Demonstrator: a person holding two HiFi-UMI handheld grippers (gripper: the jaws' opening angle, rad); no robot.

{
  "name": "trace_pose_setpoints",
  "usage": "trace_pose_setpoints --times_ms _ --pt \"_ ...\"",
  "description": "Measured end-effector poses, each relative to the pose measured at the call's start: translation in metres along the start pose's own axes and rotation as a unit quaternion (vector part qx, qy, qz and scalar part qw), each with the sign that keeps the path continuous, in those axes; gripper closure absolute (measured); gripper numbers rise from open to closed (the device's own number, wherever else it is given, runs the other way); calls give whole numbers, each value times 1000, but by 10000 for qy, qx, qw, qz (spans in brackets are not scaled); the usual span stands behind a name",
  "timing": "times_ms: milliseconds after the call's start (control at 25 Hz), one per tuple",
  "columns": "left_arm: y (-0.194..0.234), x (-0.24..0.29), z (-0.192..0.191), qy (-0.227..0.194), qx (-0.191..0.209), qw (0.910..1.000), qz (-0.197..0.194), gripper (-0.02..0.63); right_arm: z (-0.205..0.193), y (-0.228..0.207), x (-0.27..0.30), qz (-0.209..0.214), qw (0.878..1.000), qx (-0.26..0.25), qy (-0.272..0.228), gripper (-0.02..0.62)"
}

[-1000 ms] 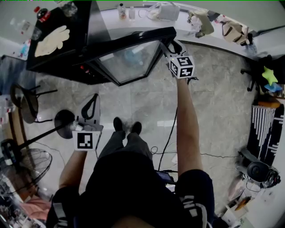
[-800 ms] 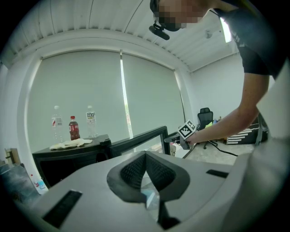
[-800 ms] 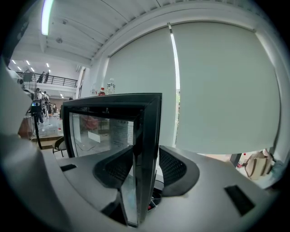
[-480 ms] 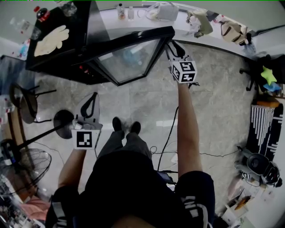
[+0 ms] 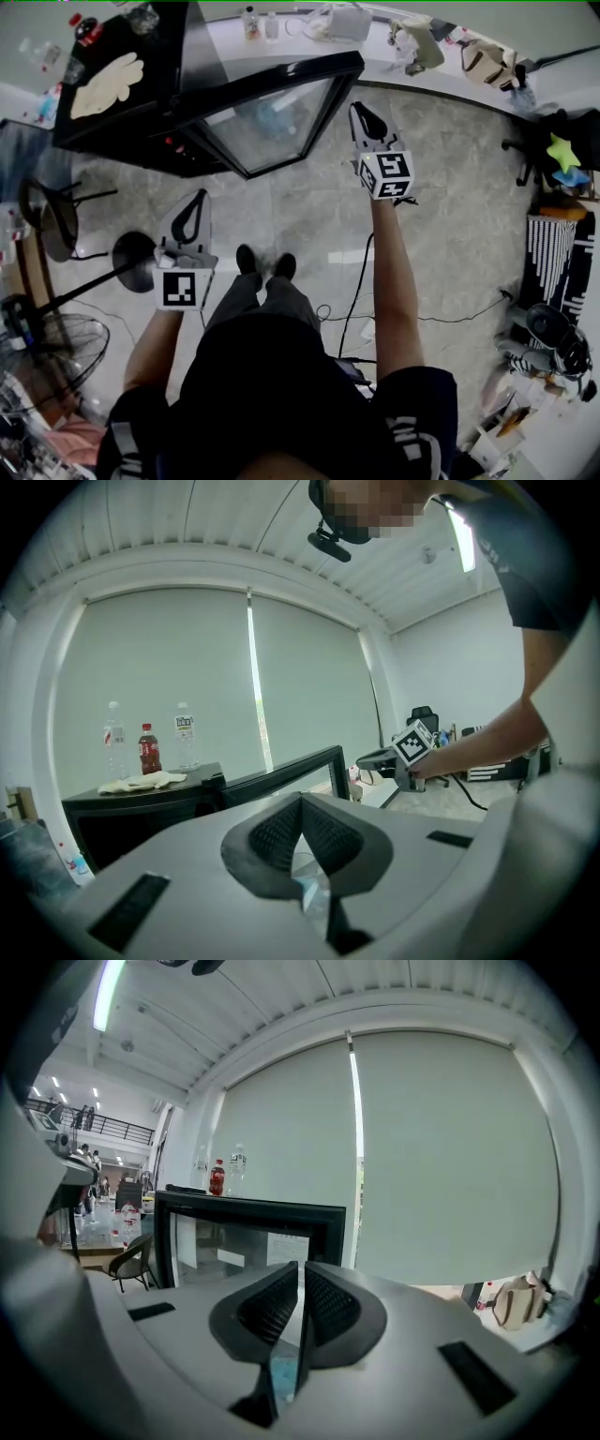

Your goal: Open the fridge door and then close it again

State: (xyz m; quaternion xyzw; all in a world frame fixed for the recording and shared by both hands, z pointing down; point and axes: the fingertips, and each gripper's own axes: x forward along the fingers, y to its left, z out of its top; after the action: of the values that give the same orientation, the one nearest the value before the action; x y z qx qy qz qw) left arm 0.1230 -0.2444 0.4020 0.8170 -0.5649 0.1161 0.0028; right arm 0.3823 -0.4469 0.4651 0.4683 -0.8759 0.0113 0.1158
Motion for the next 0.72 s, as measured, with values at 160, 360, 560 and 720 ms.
trace_pose_setpoints --times_ms 160,360,560,720 --pt "3 0 3 -65 -17 10000 27 583 9 18 -18 33 9999 96 -67 575" --pt "7 -1 5 -105 -70 9999 79 583 15 45 -42 83 9997 198 -109 575" --pt "9 -2 10 -227 -16 9997 92 583 27 61 -66 17 9991 369 -211 575" --pt "11 -3 9 -254 -61 9996 131 583 35 73 -84 -50 9989 394 -245 575"
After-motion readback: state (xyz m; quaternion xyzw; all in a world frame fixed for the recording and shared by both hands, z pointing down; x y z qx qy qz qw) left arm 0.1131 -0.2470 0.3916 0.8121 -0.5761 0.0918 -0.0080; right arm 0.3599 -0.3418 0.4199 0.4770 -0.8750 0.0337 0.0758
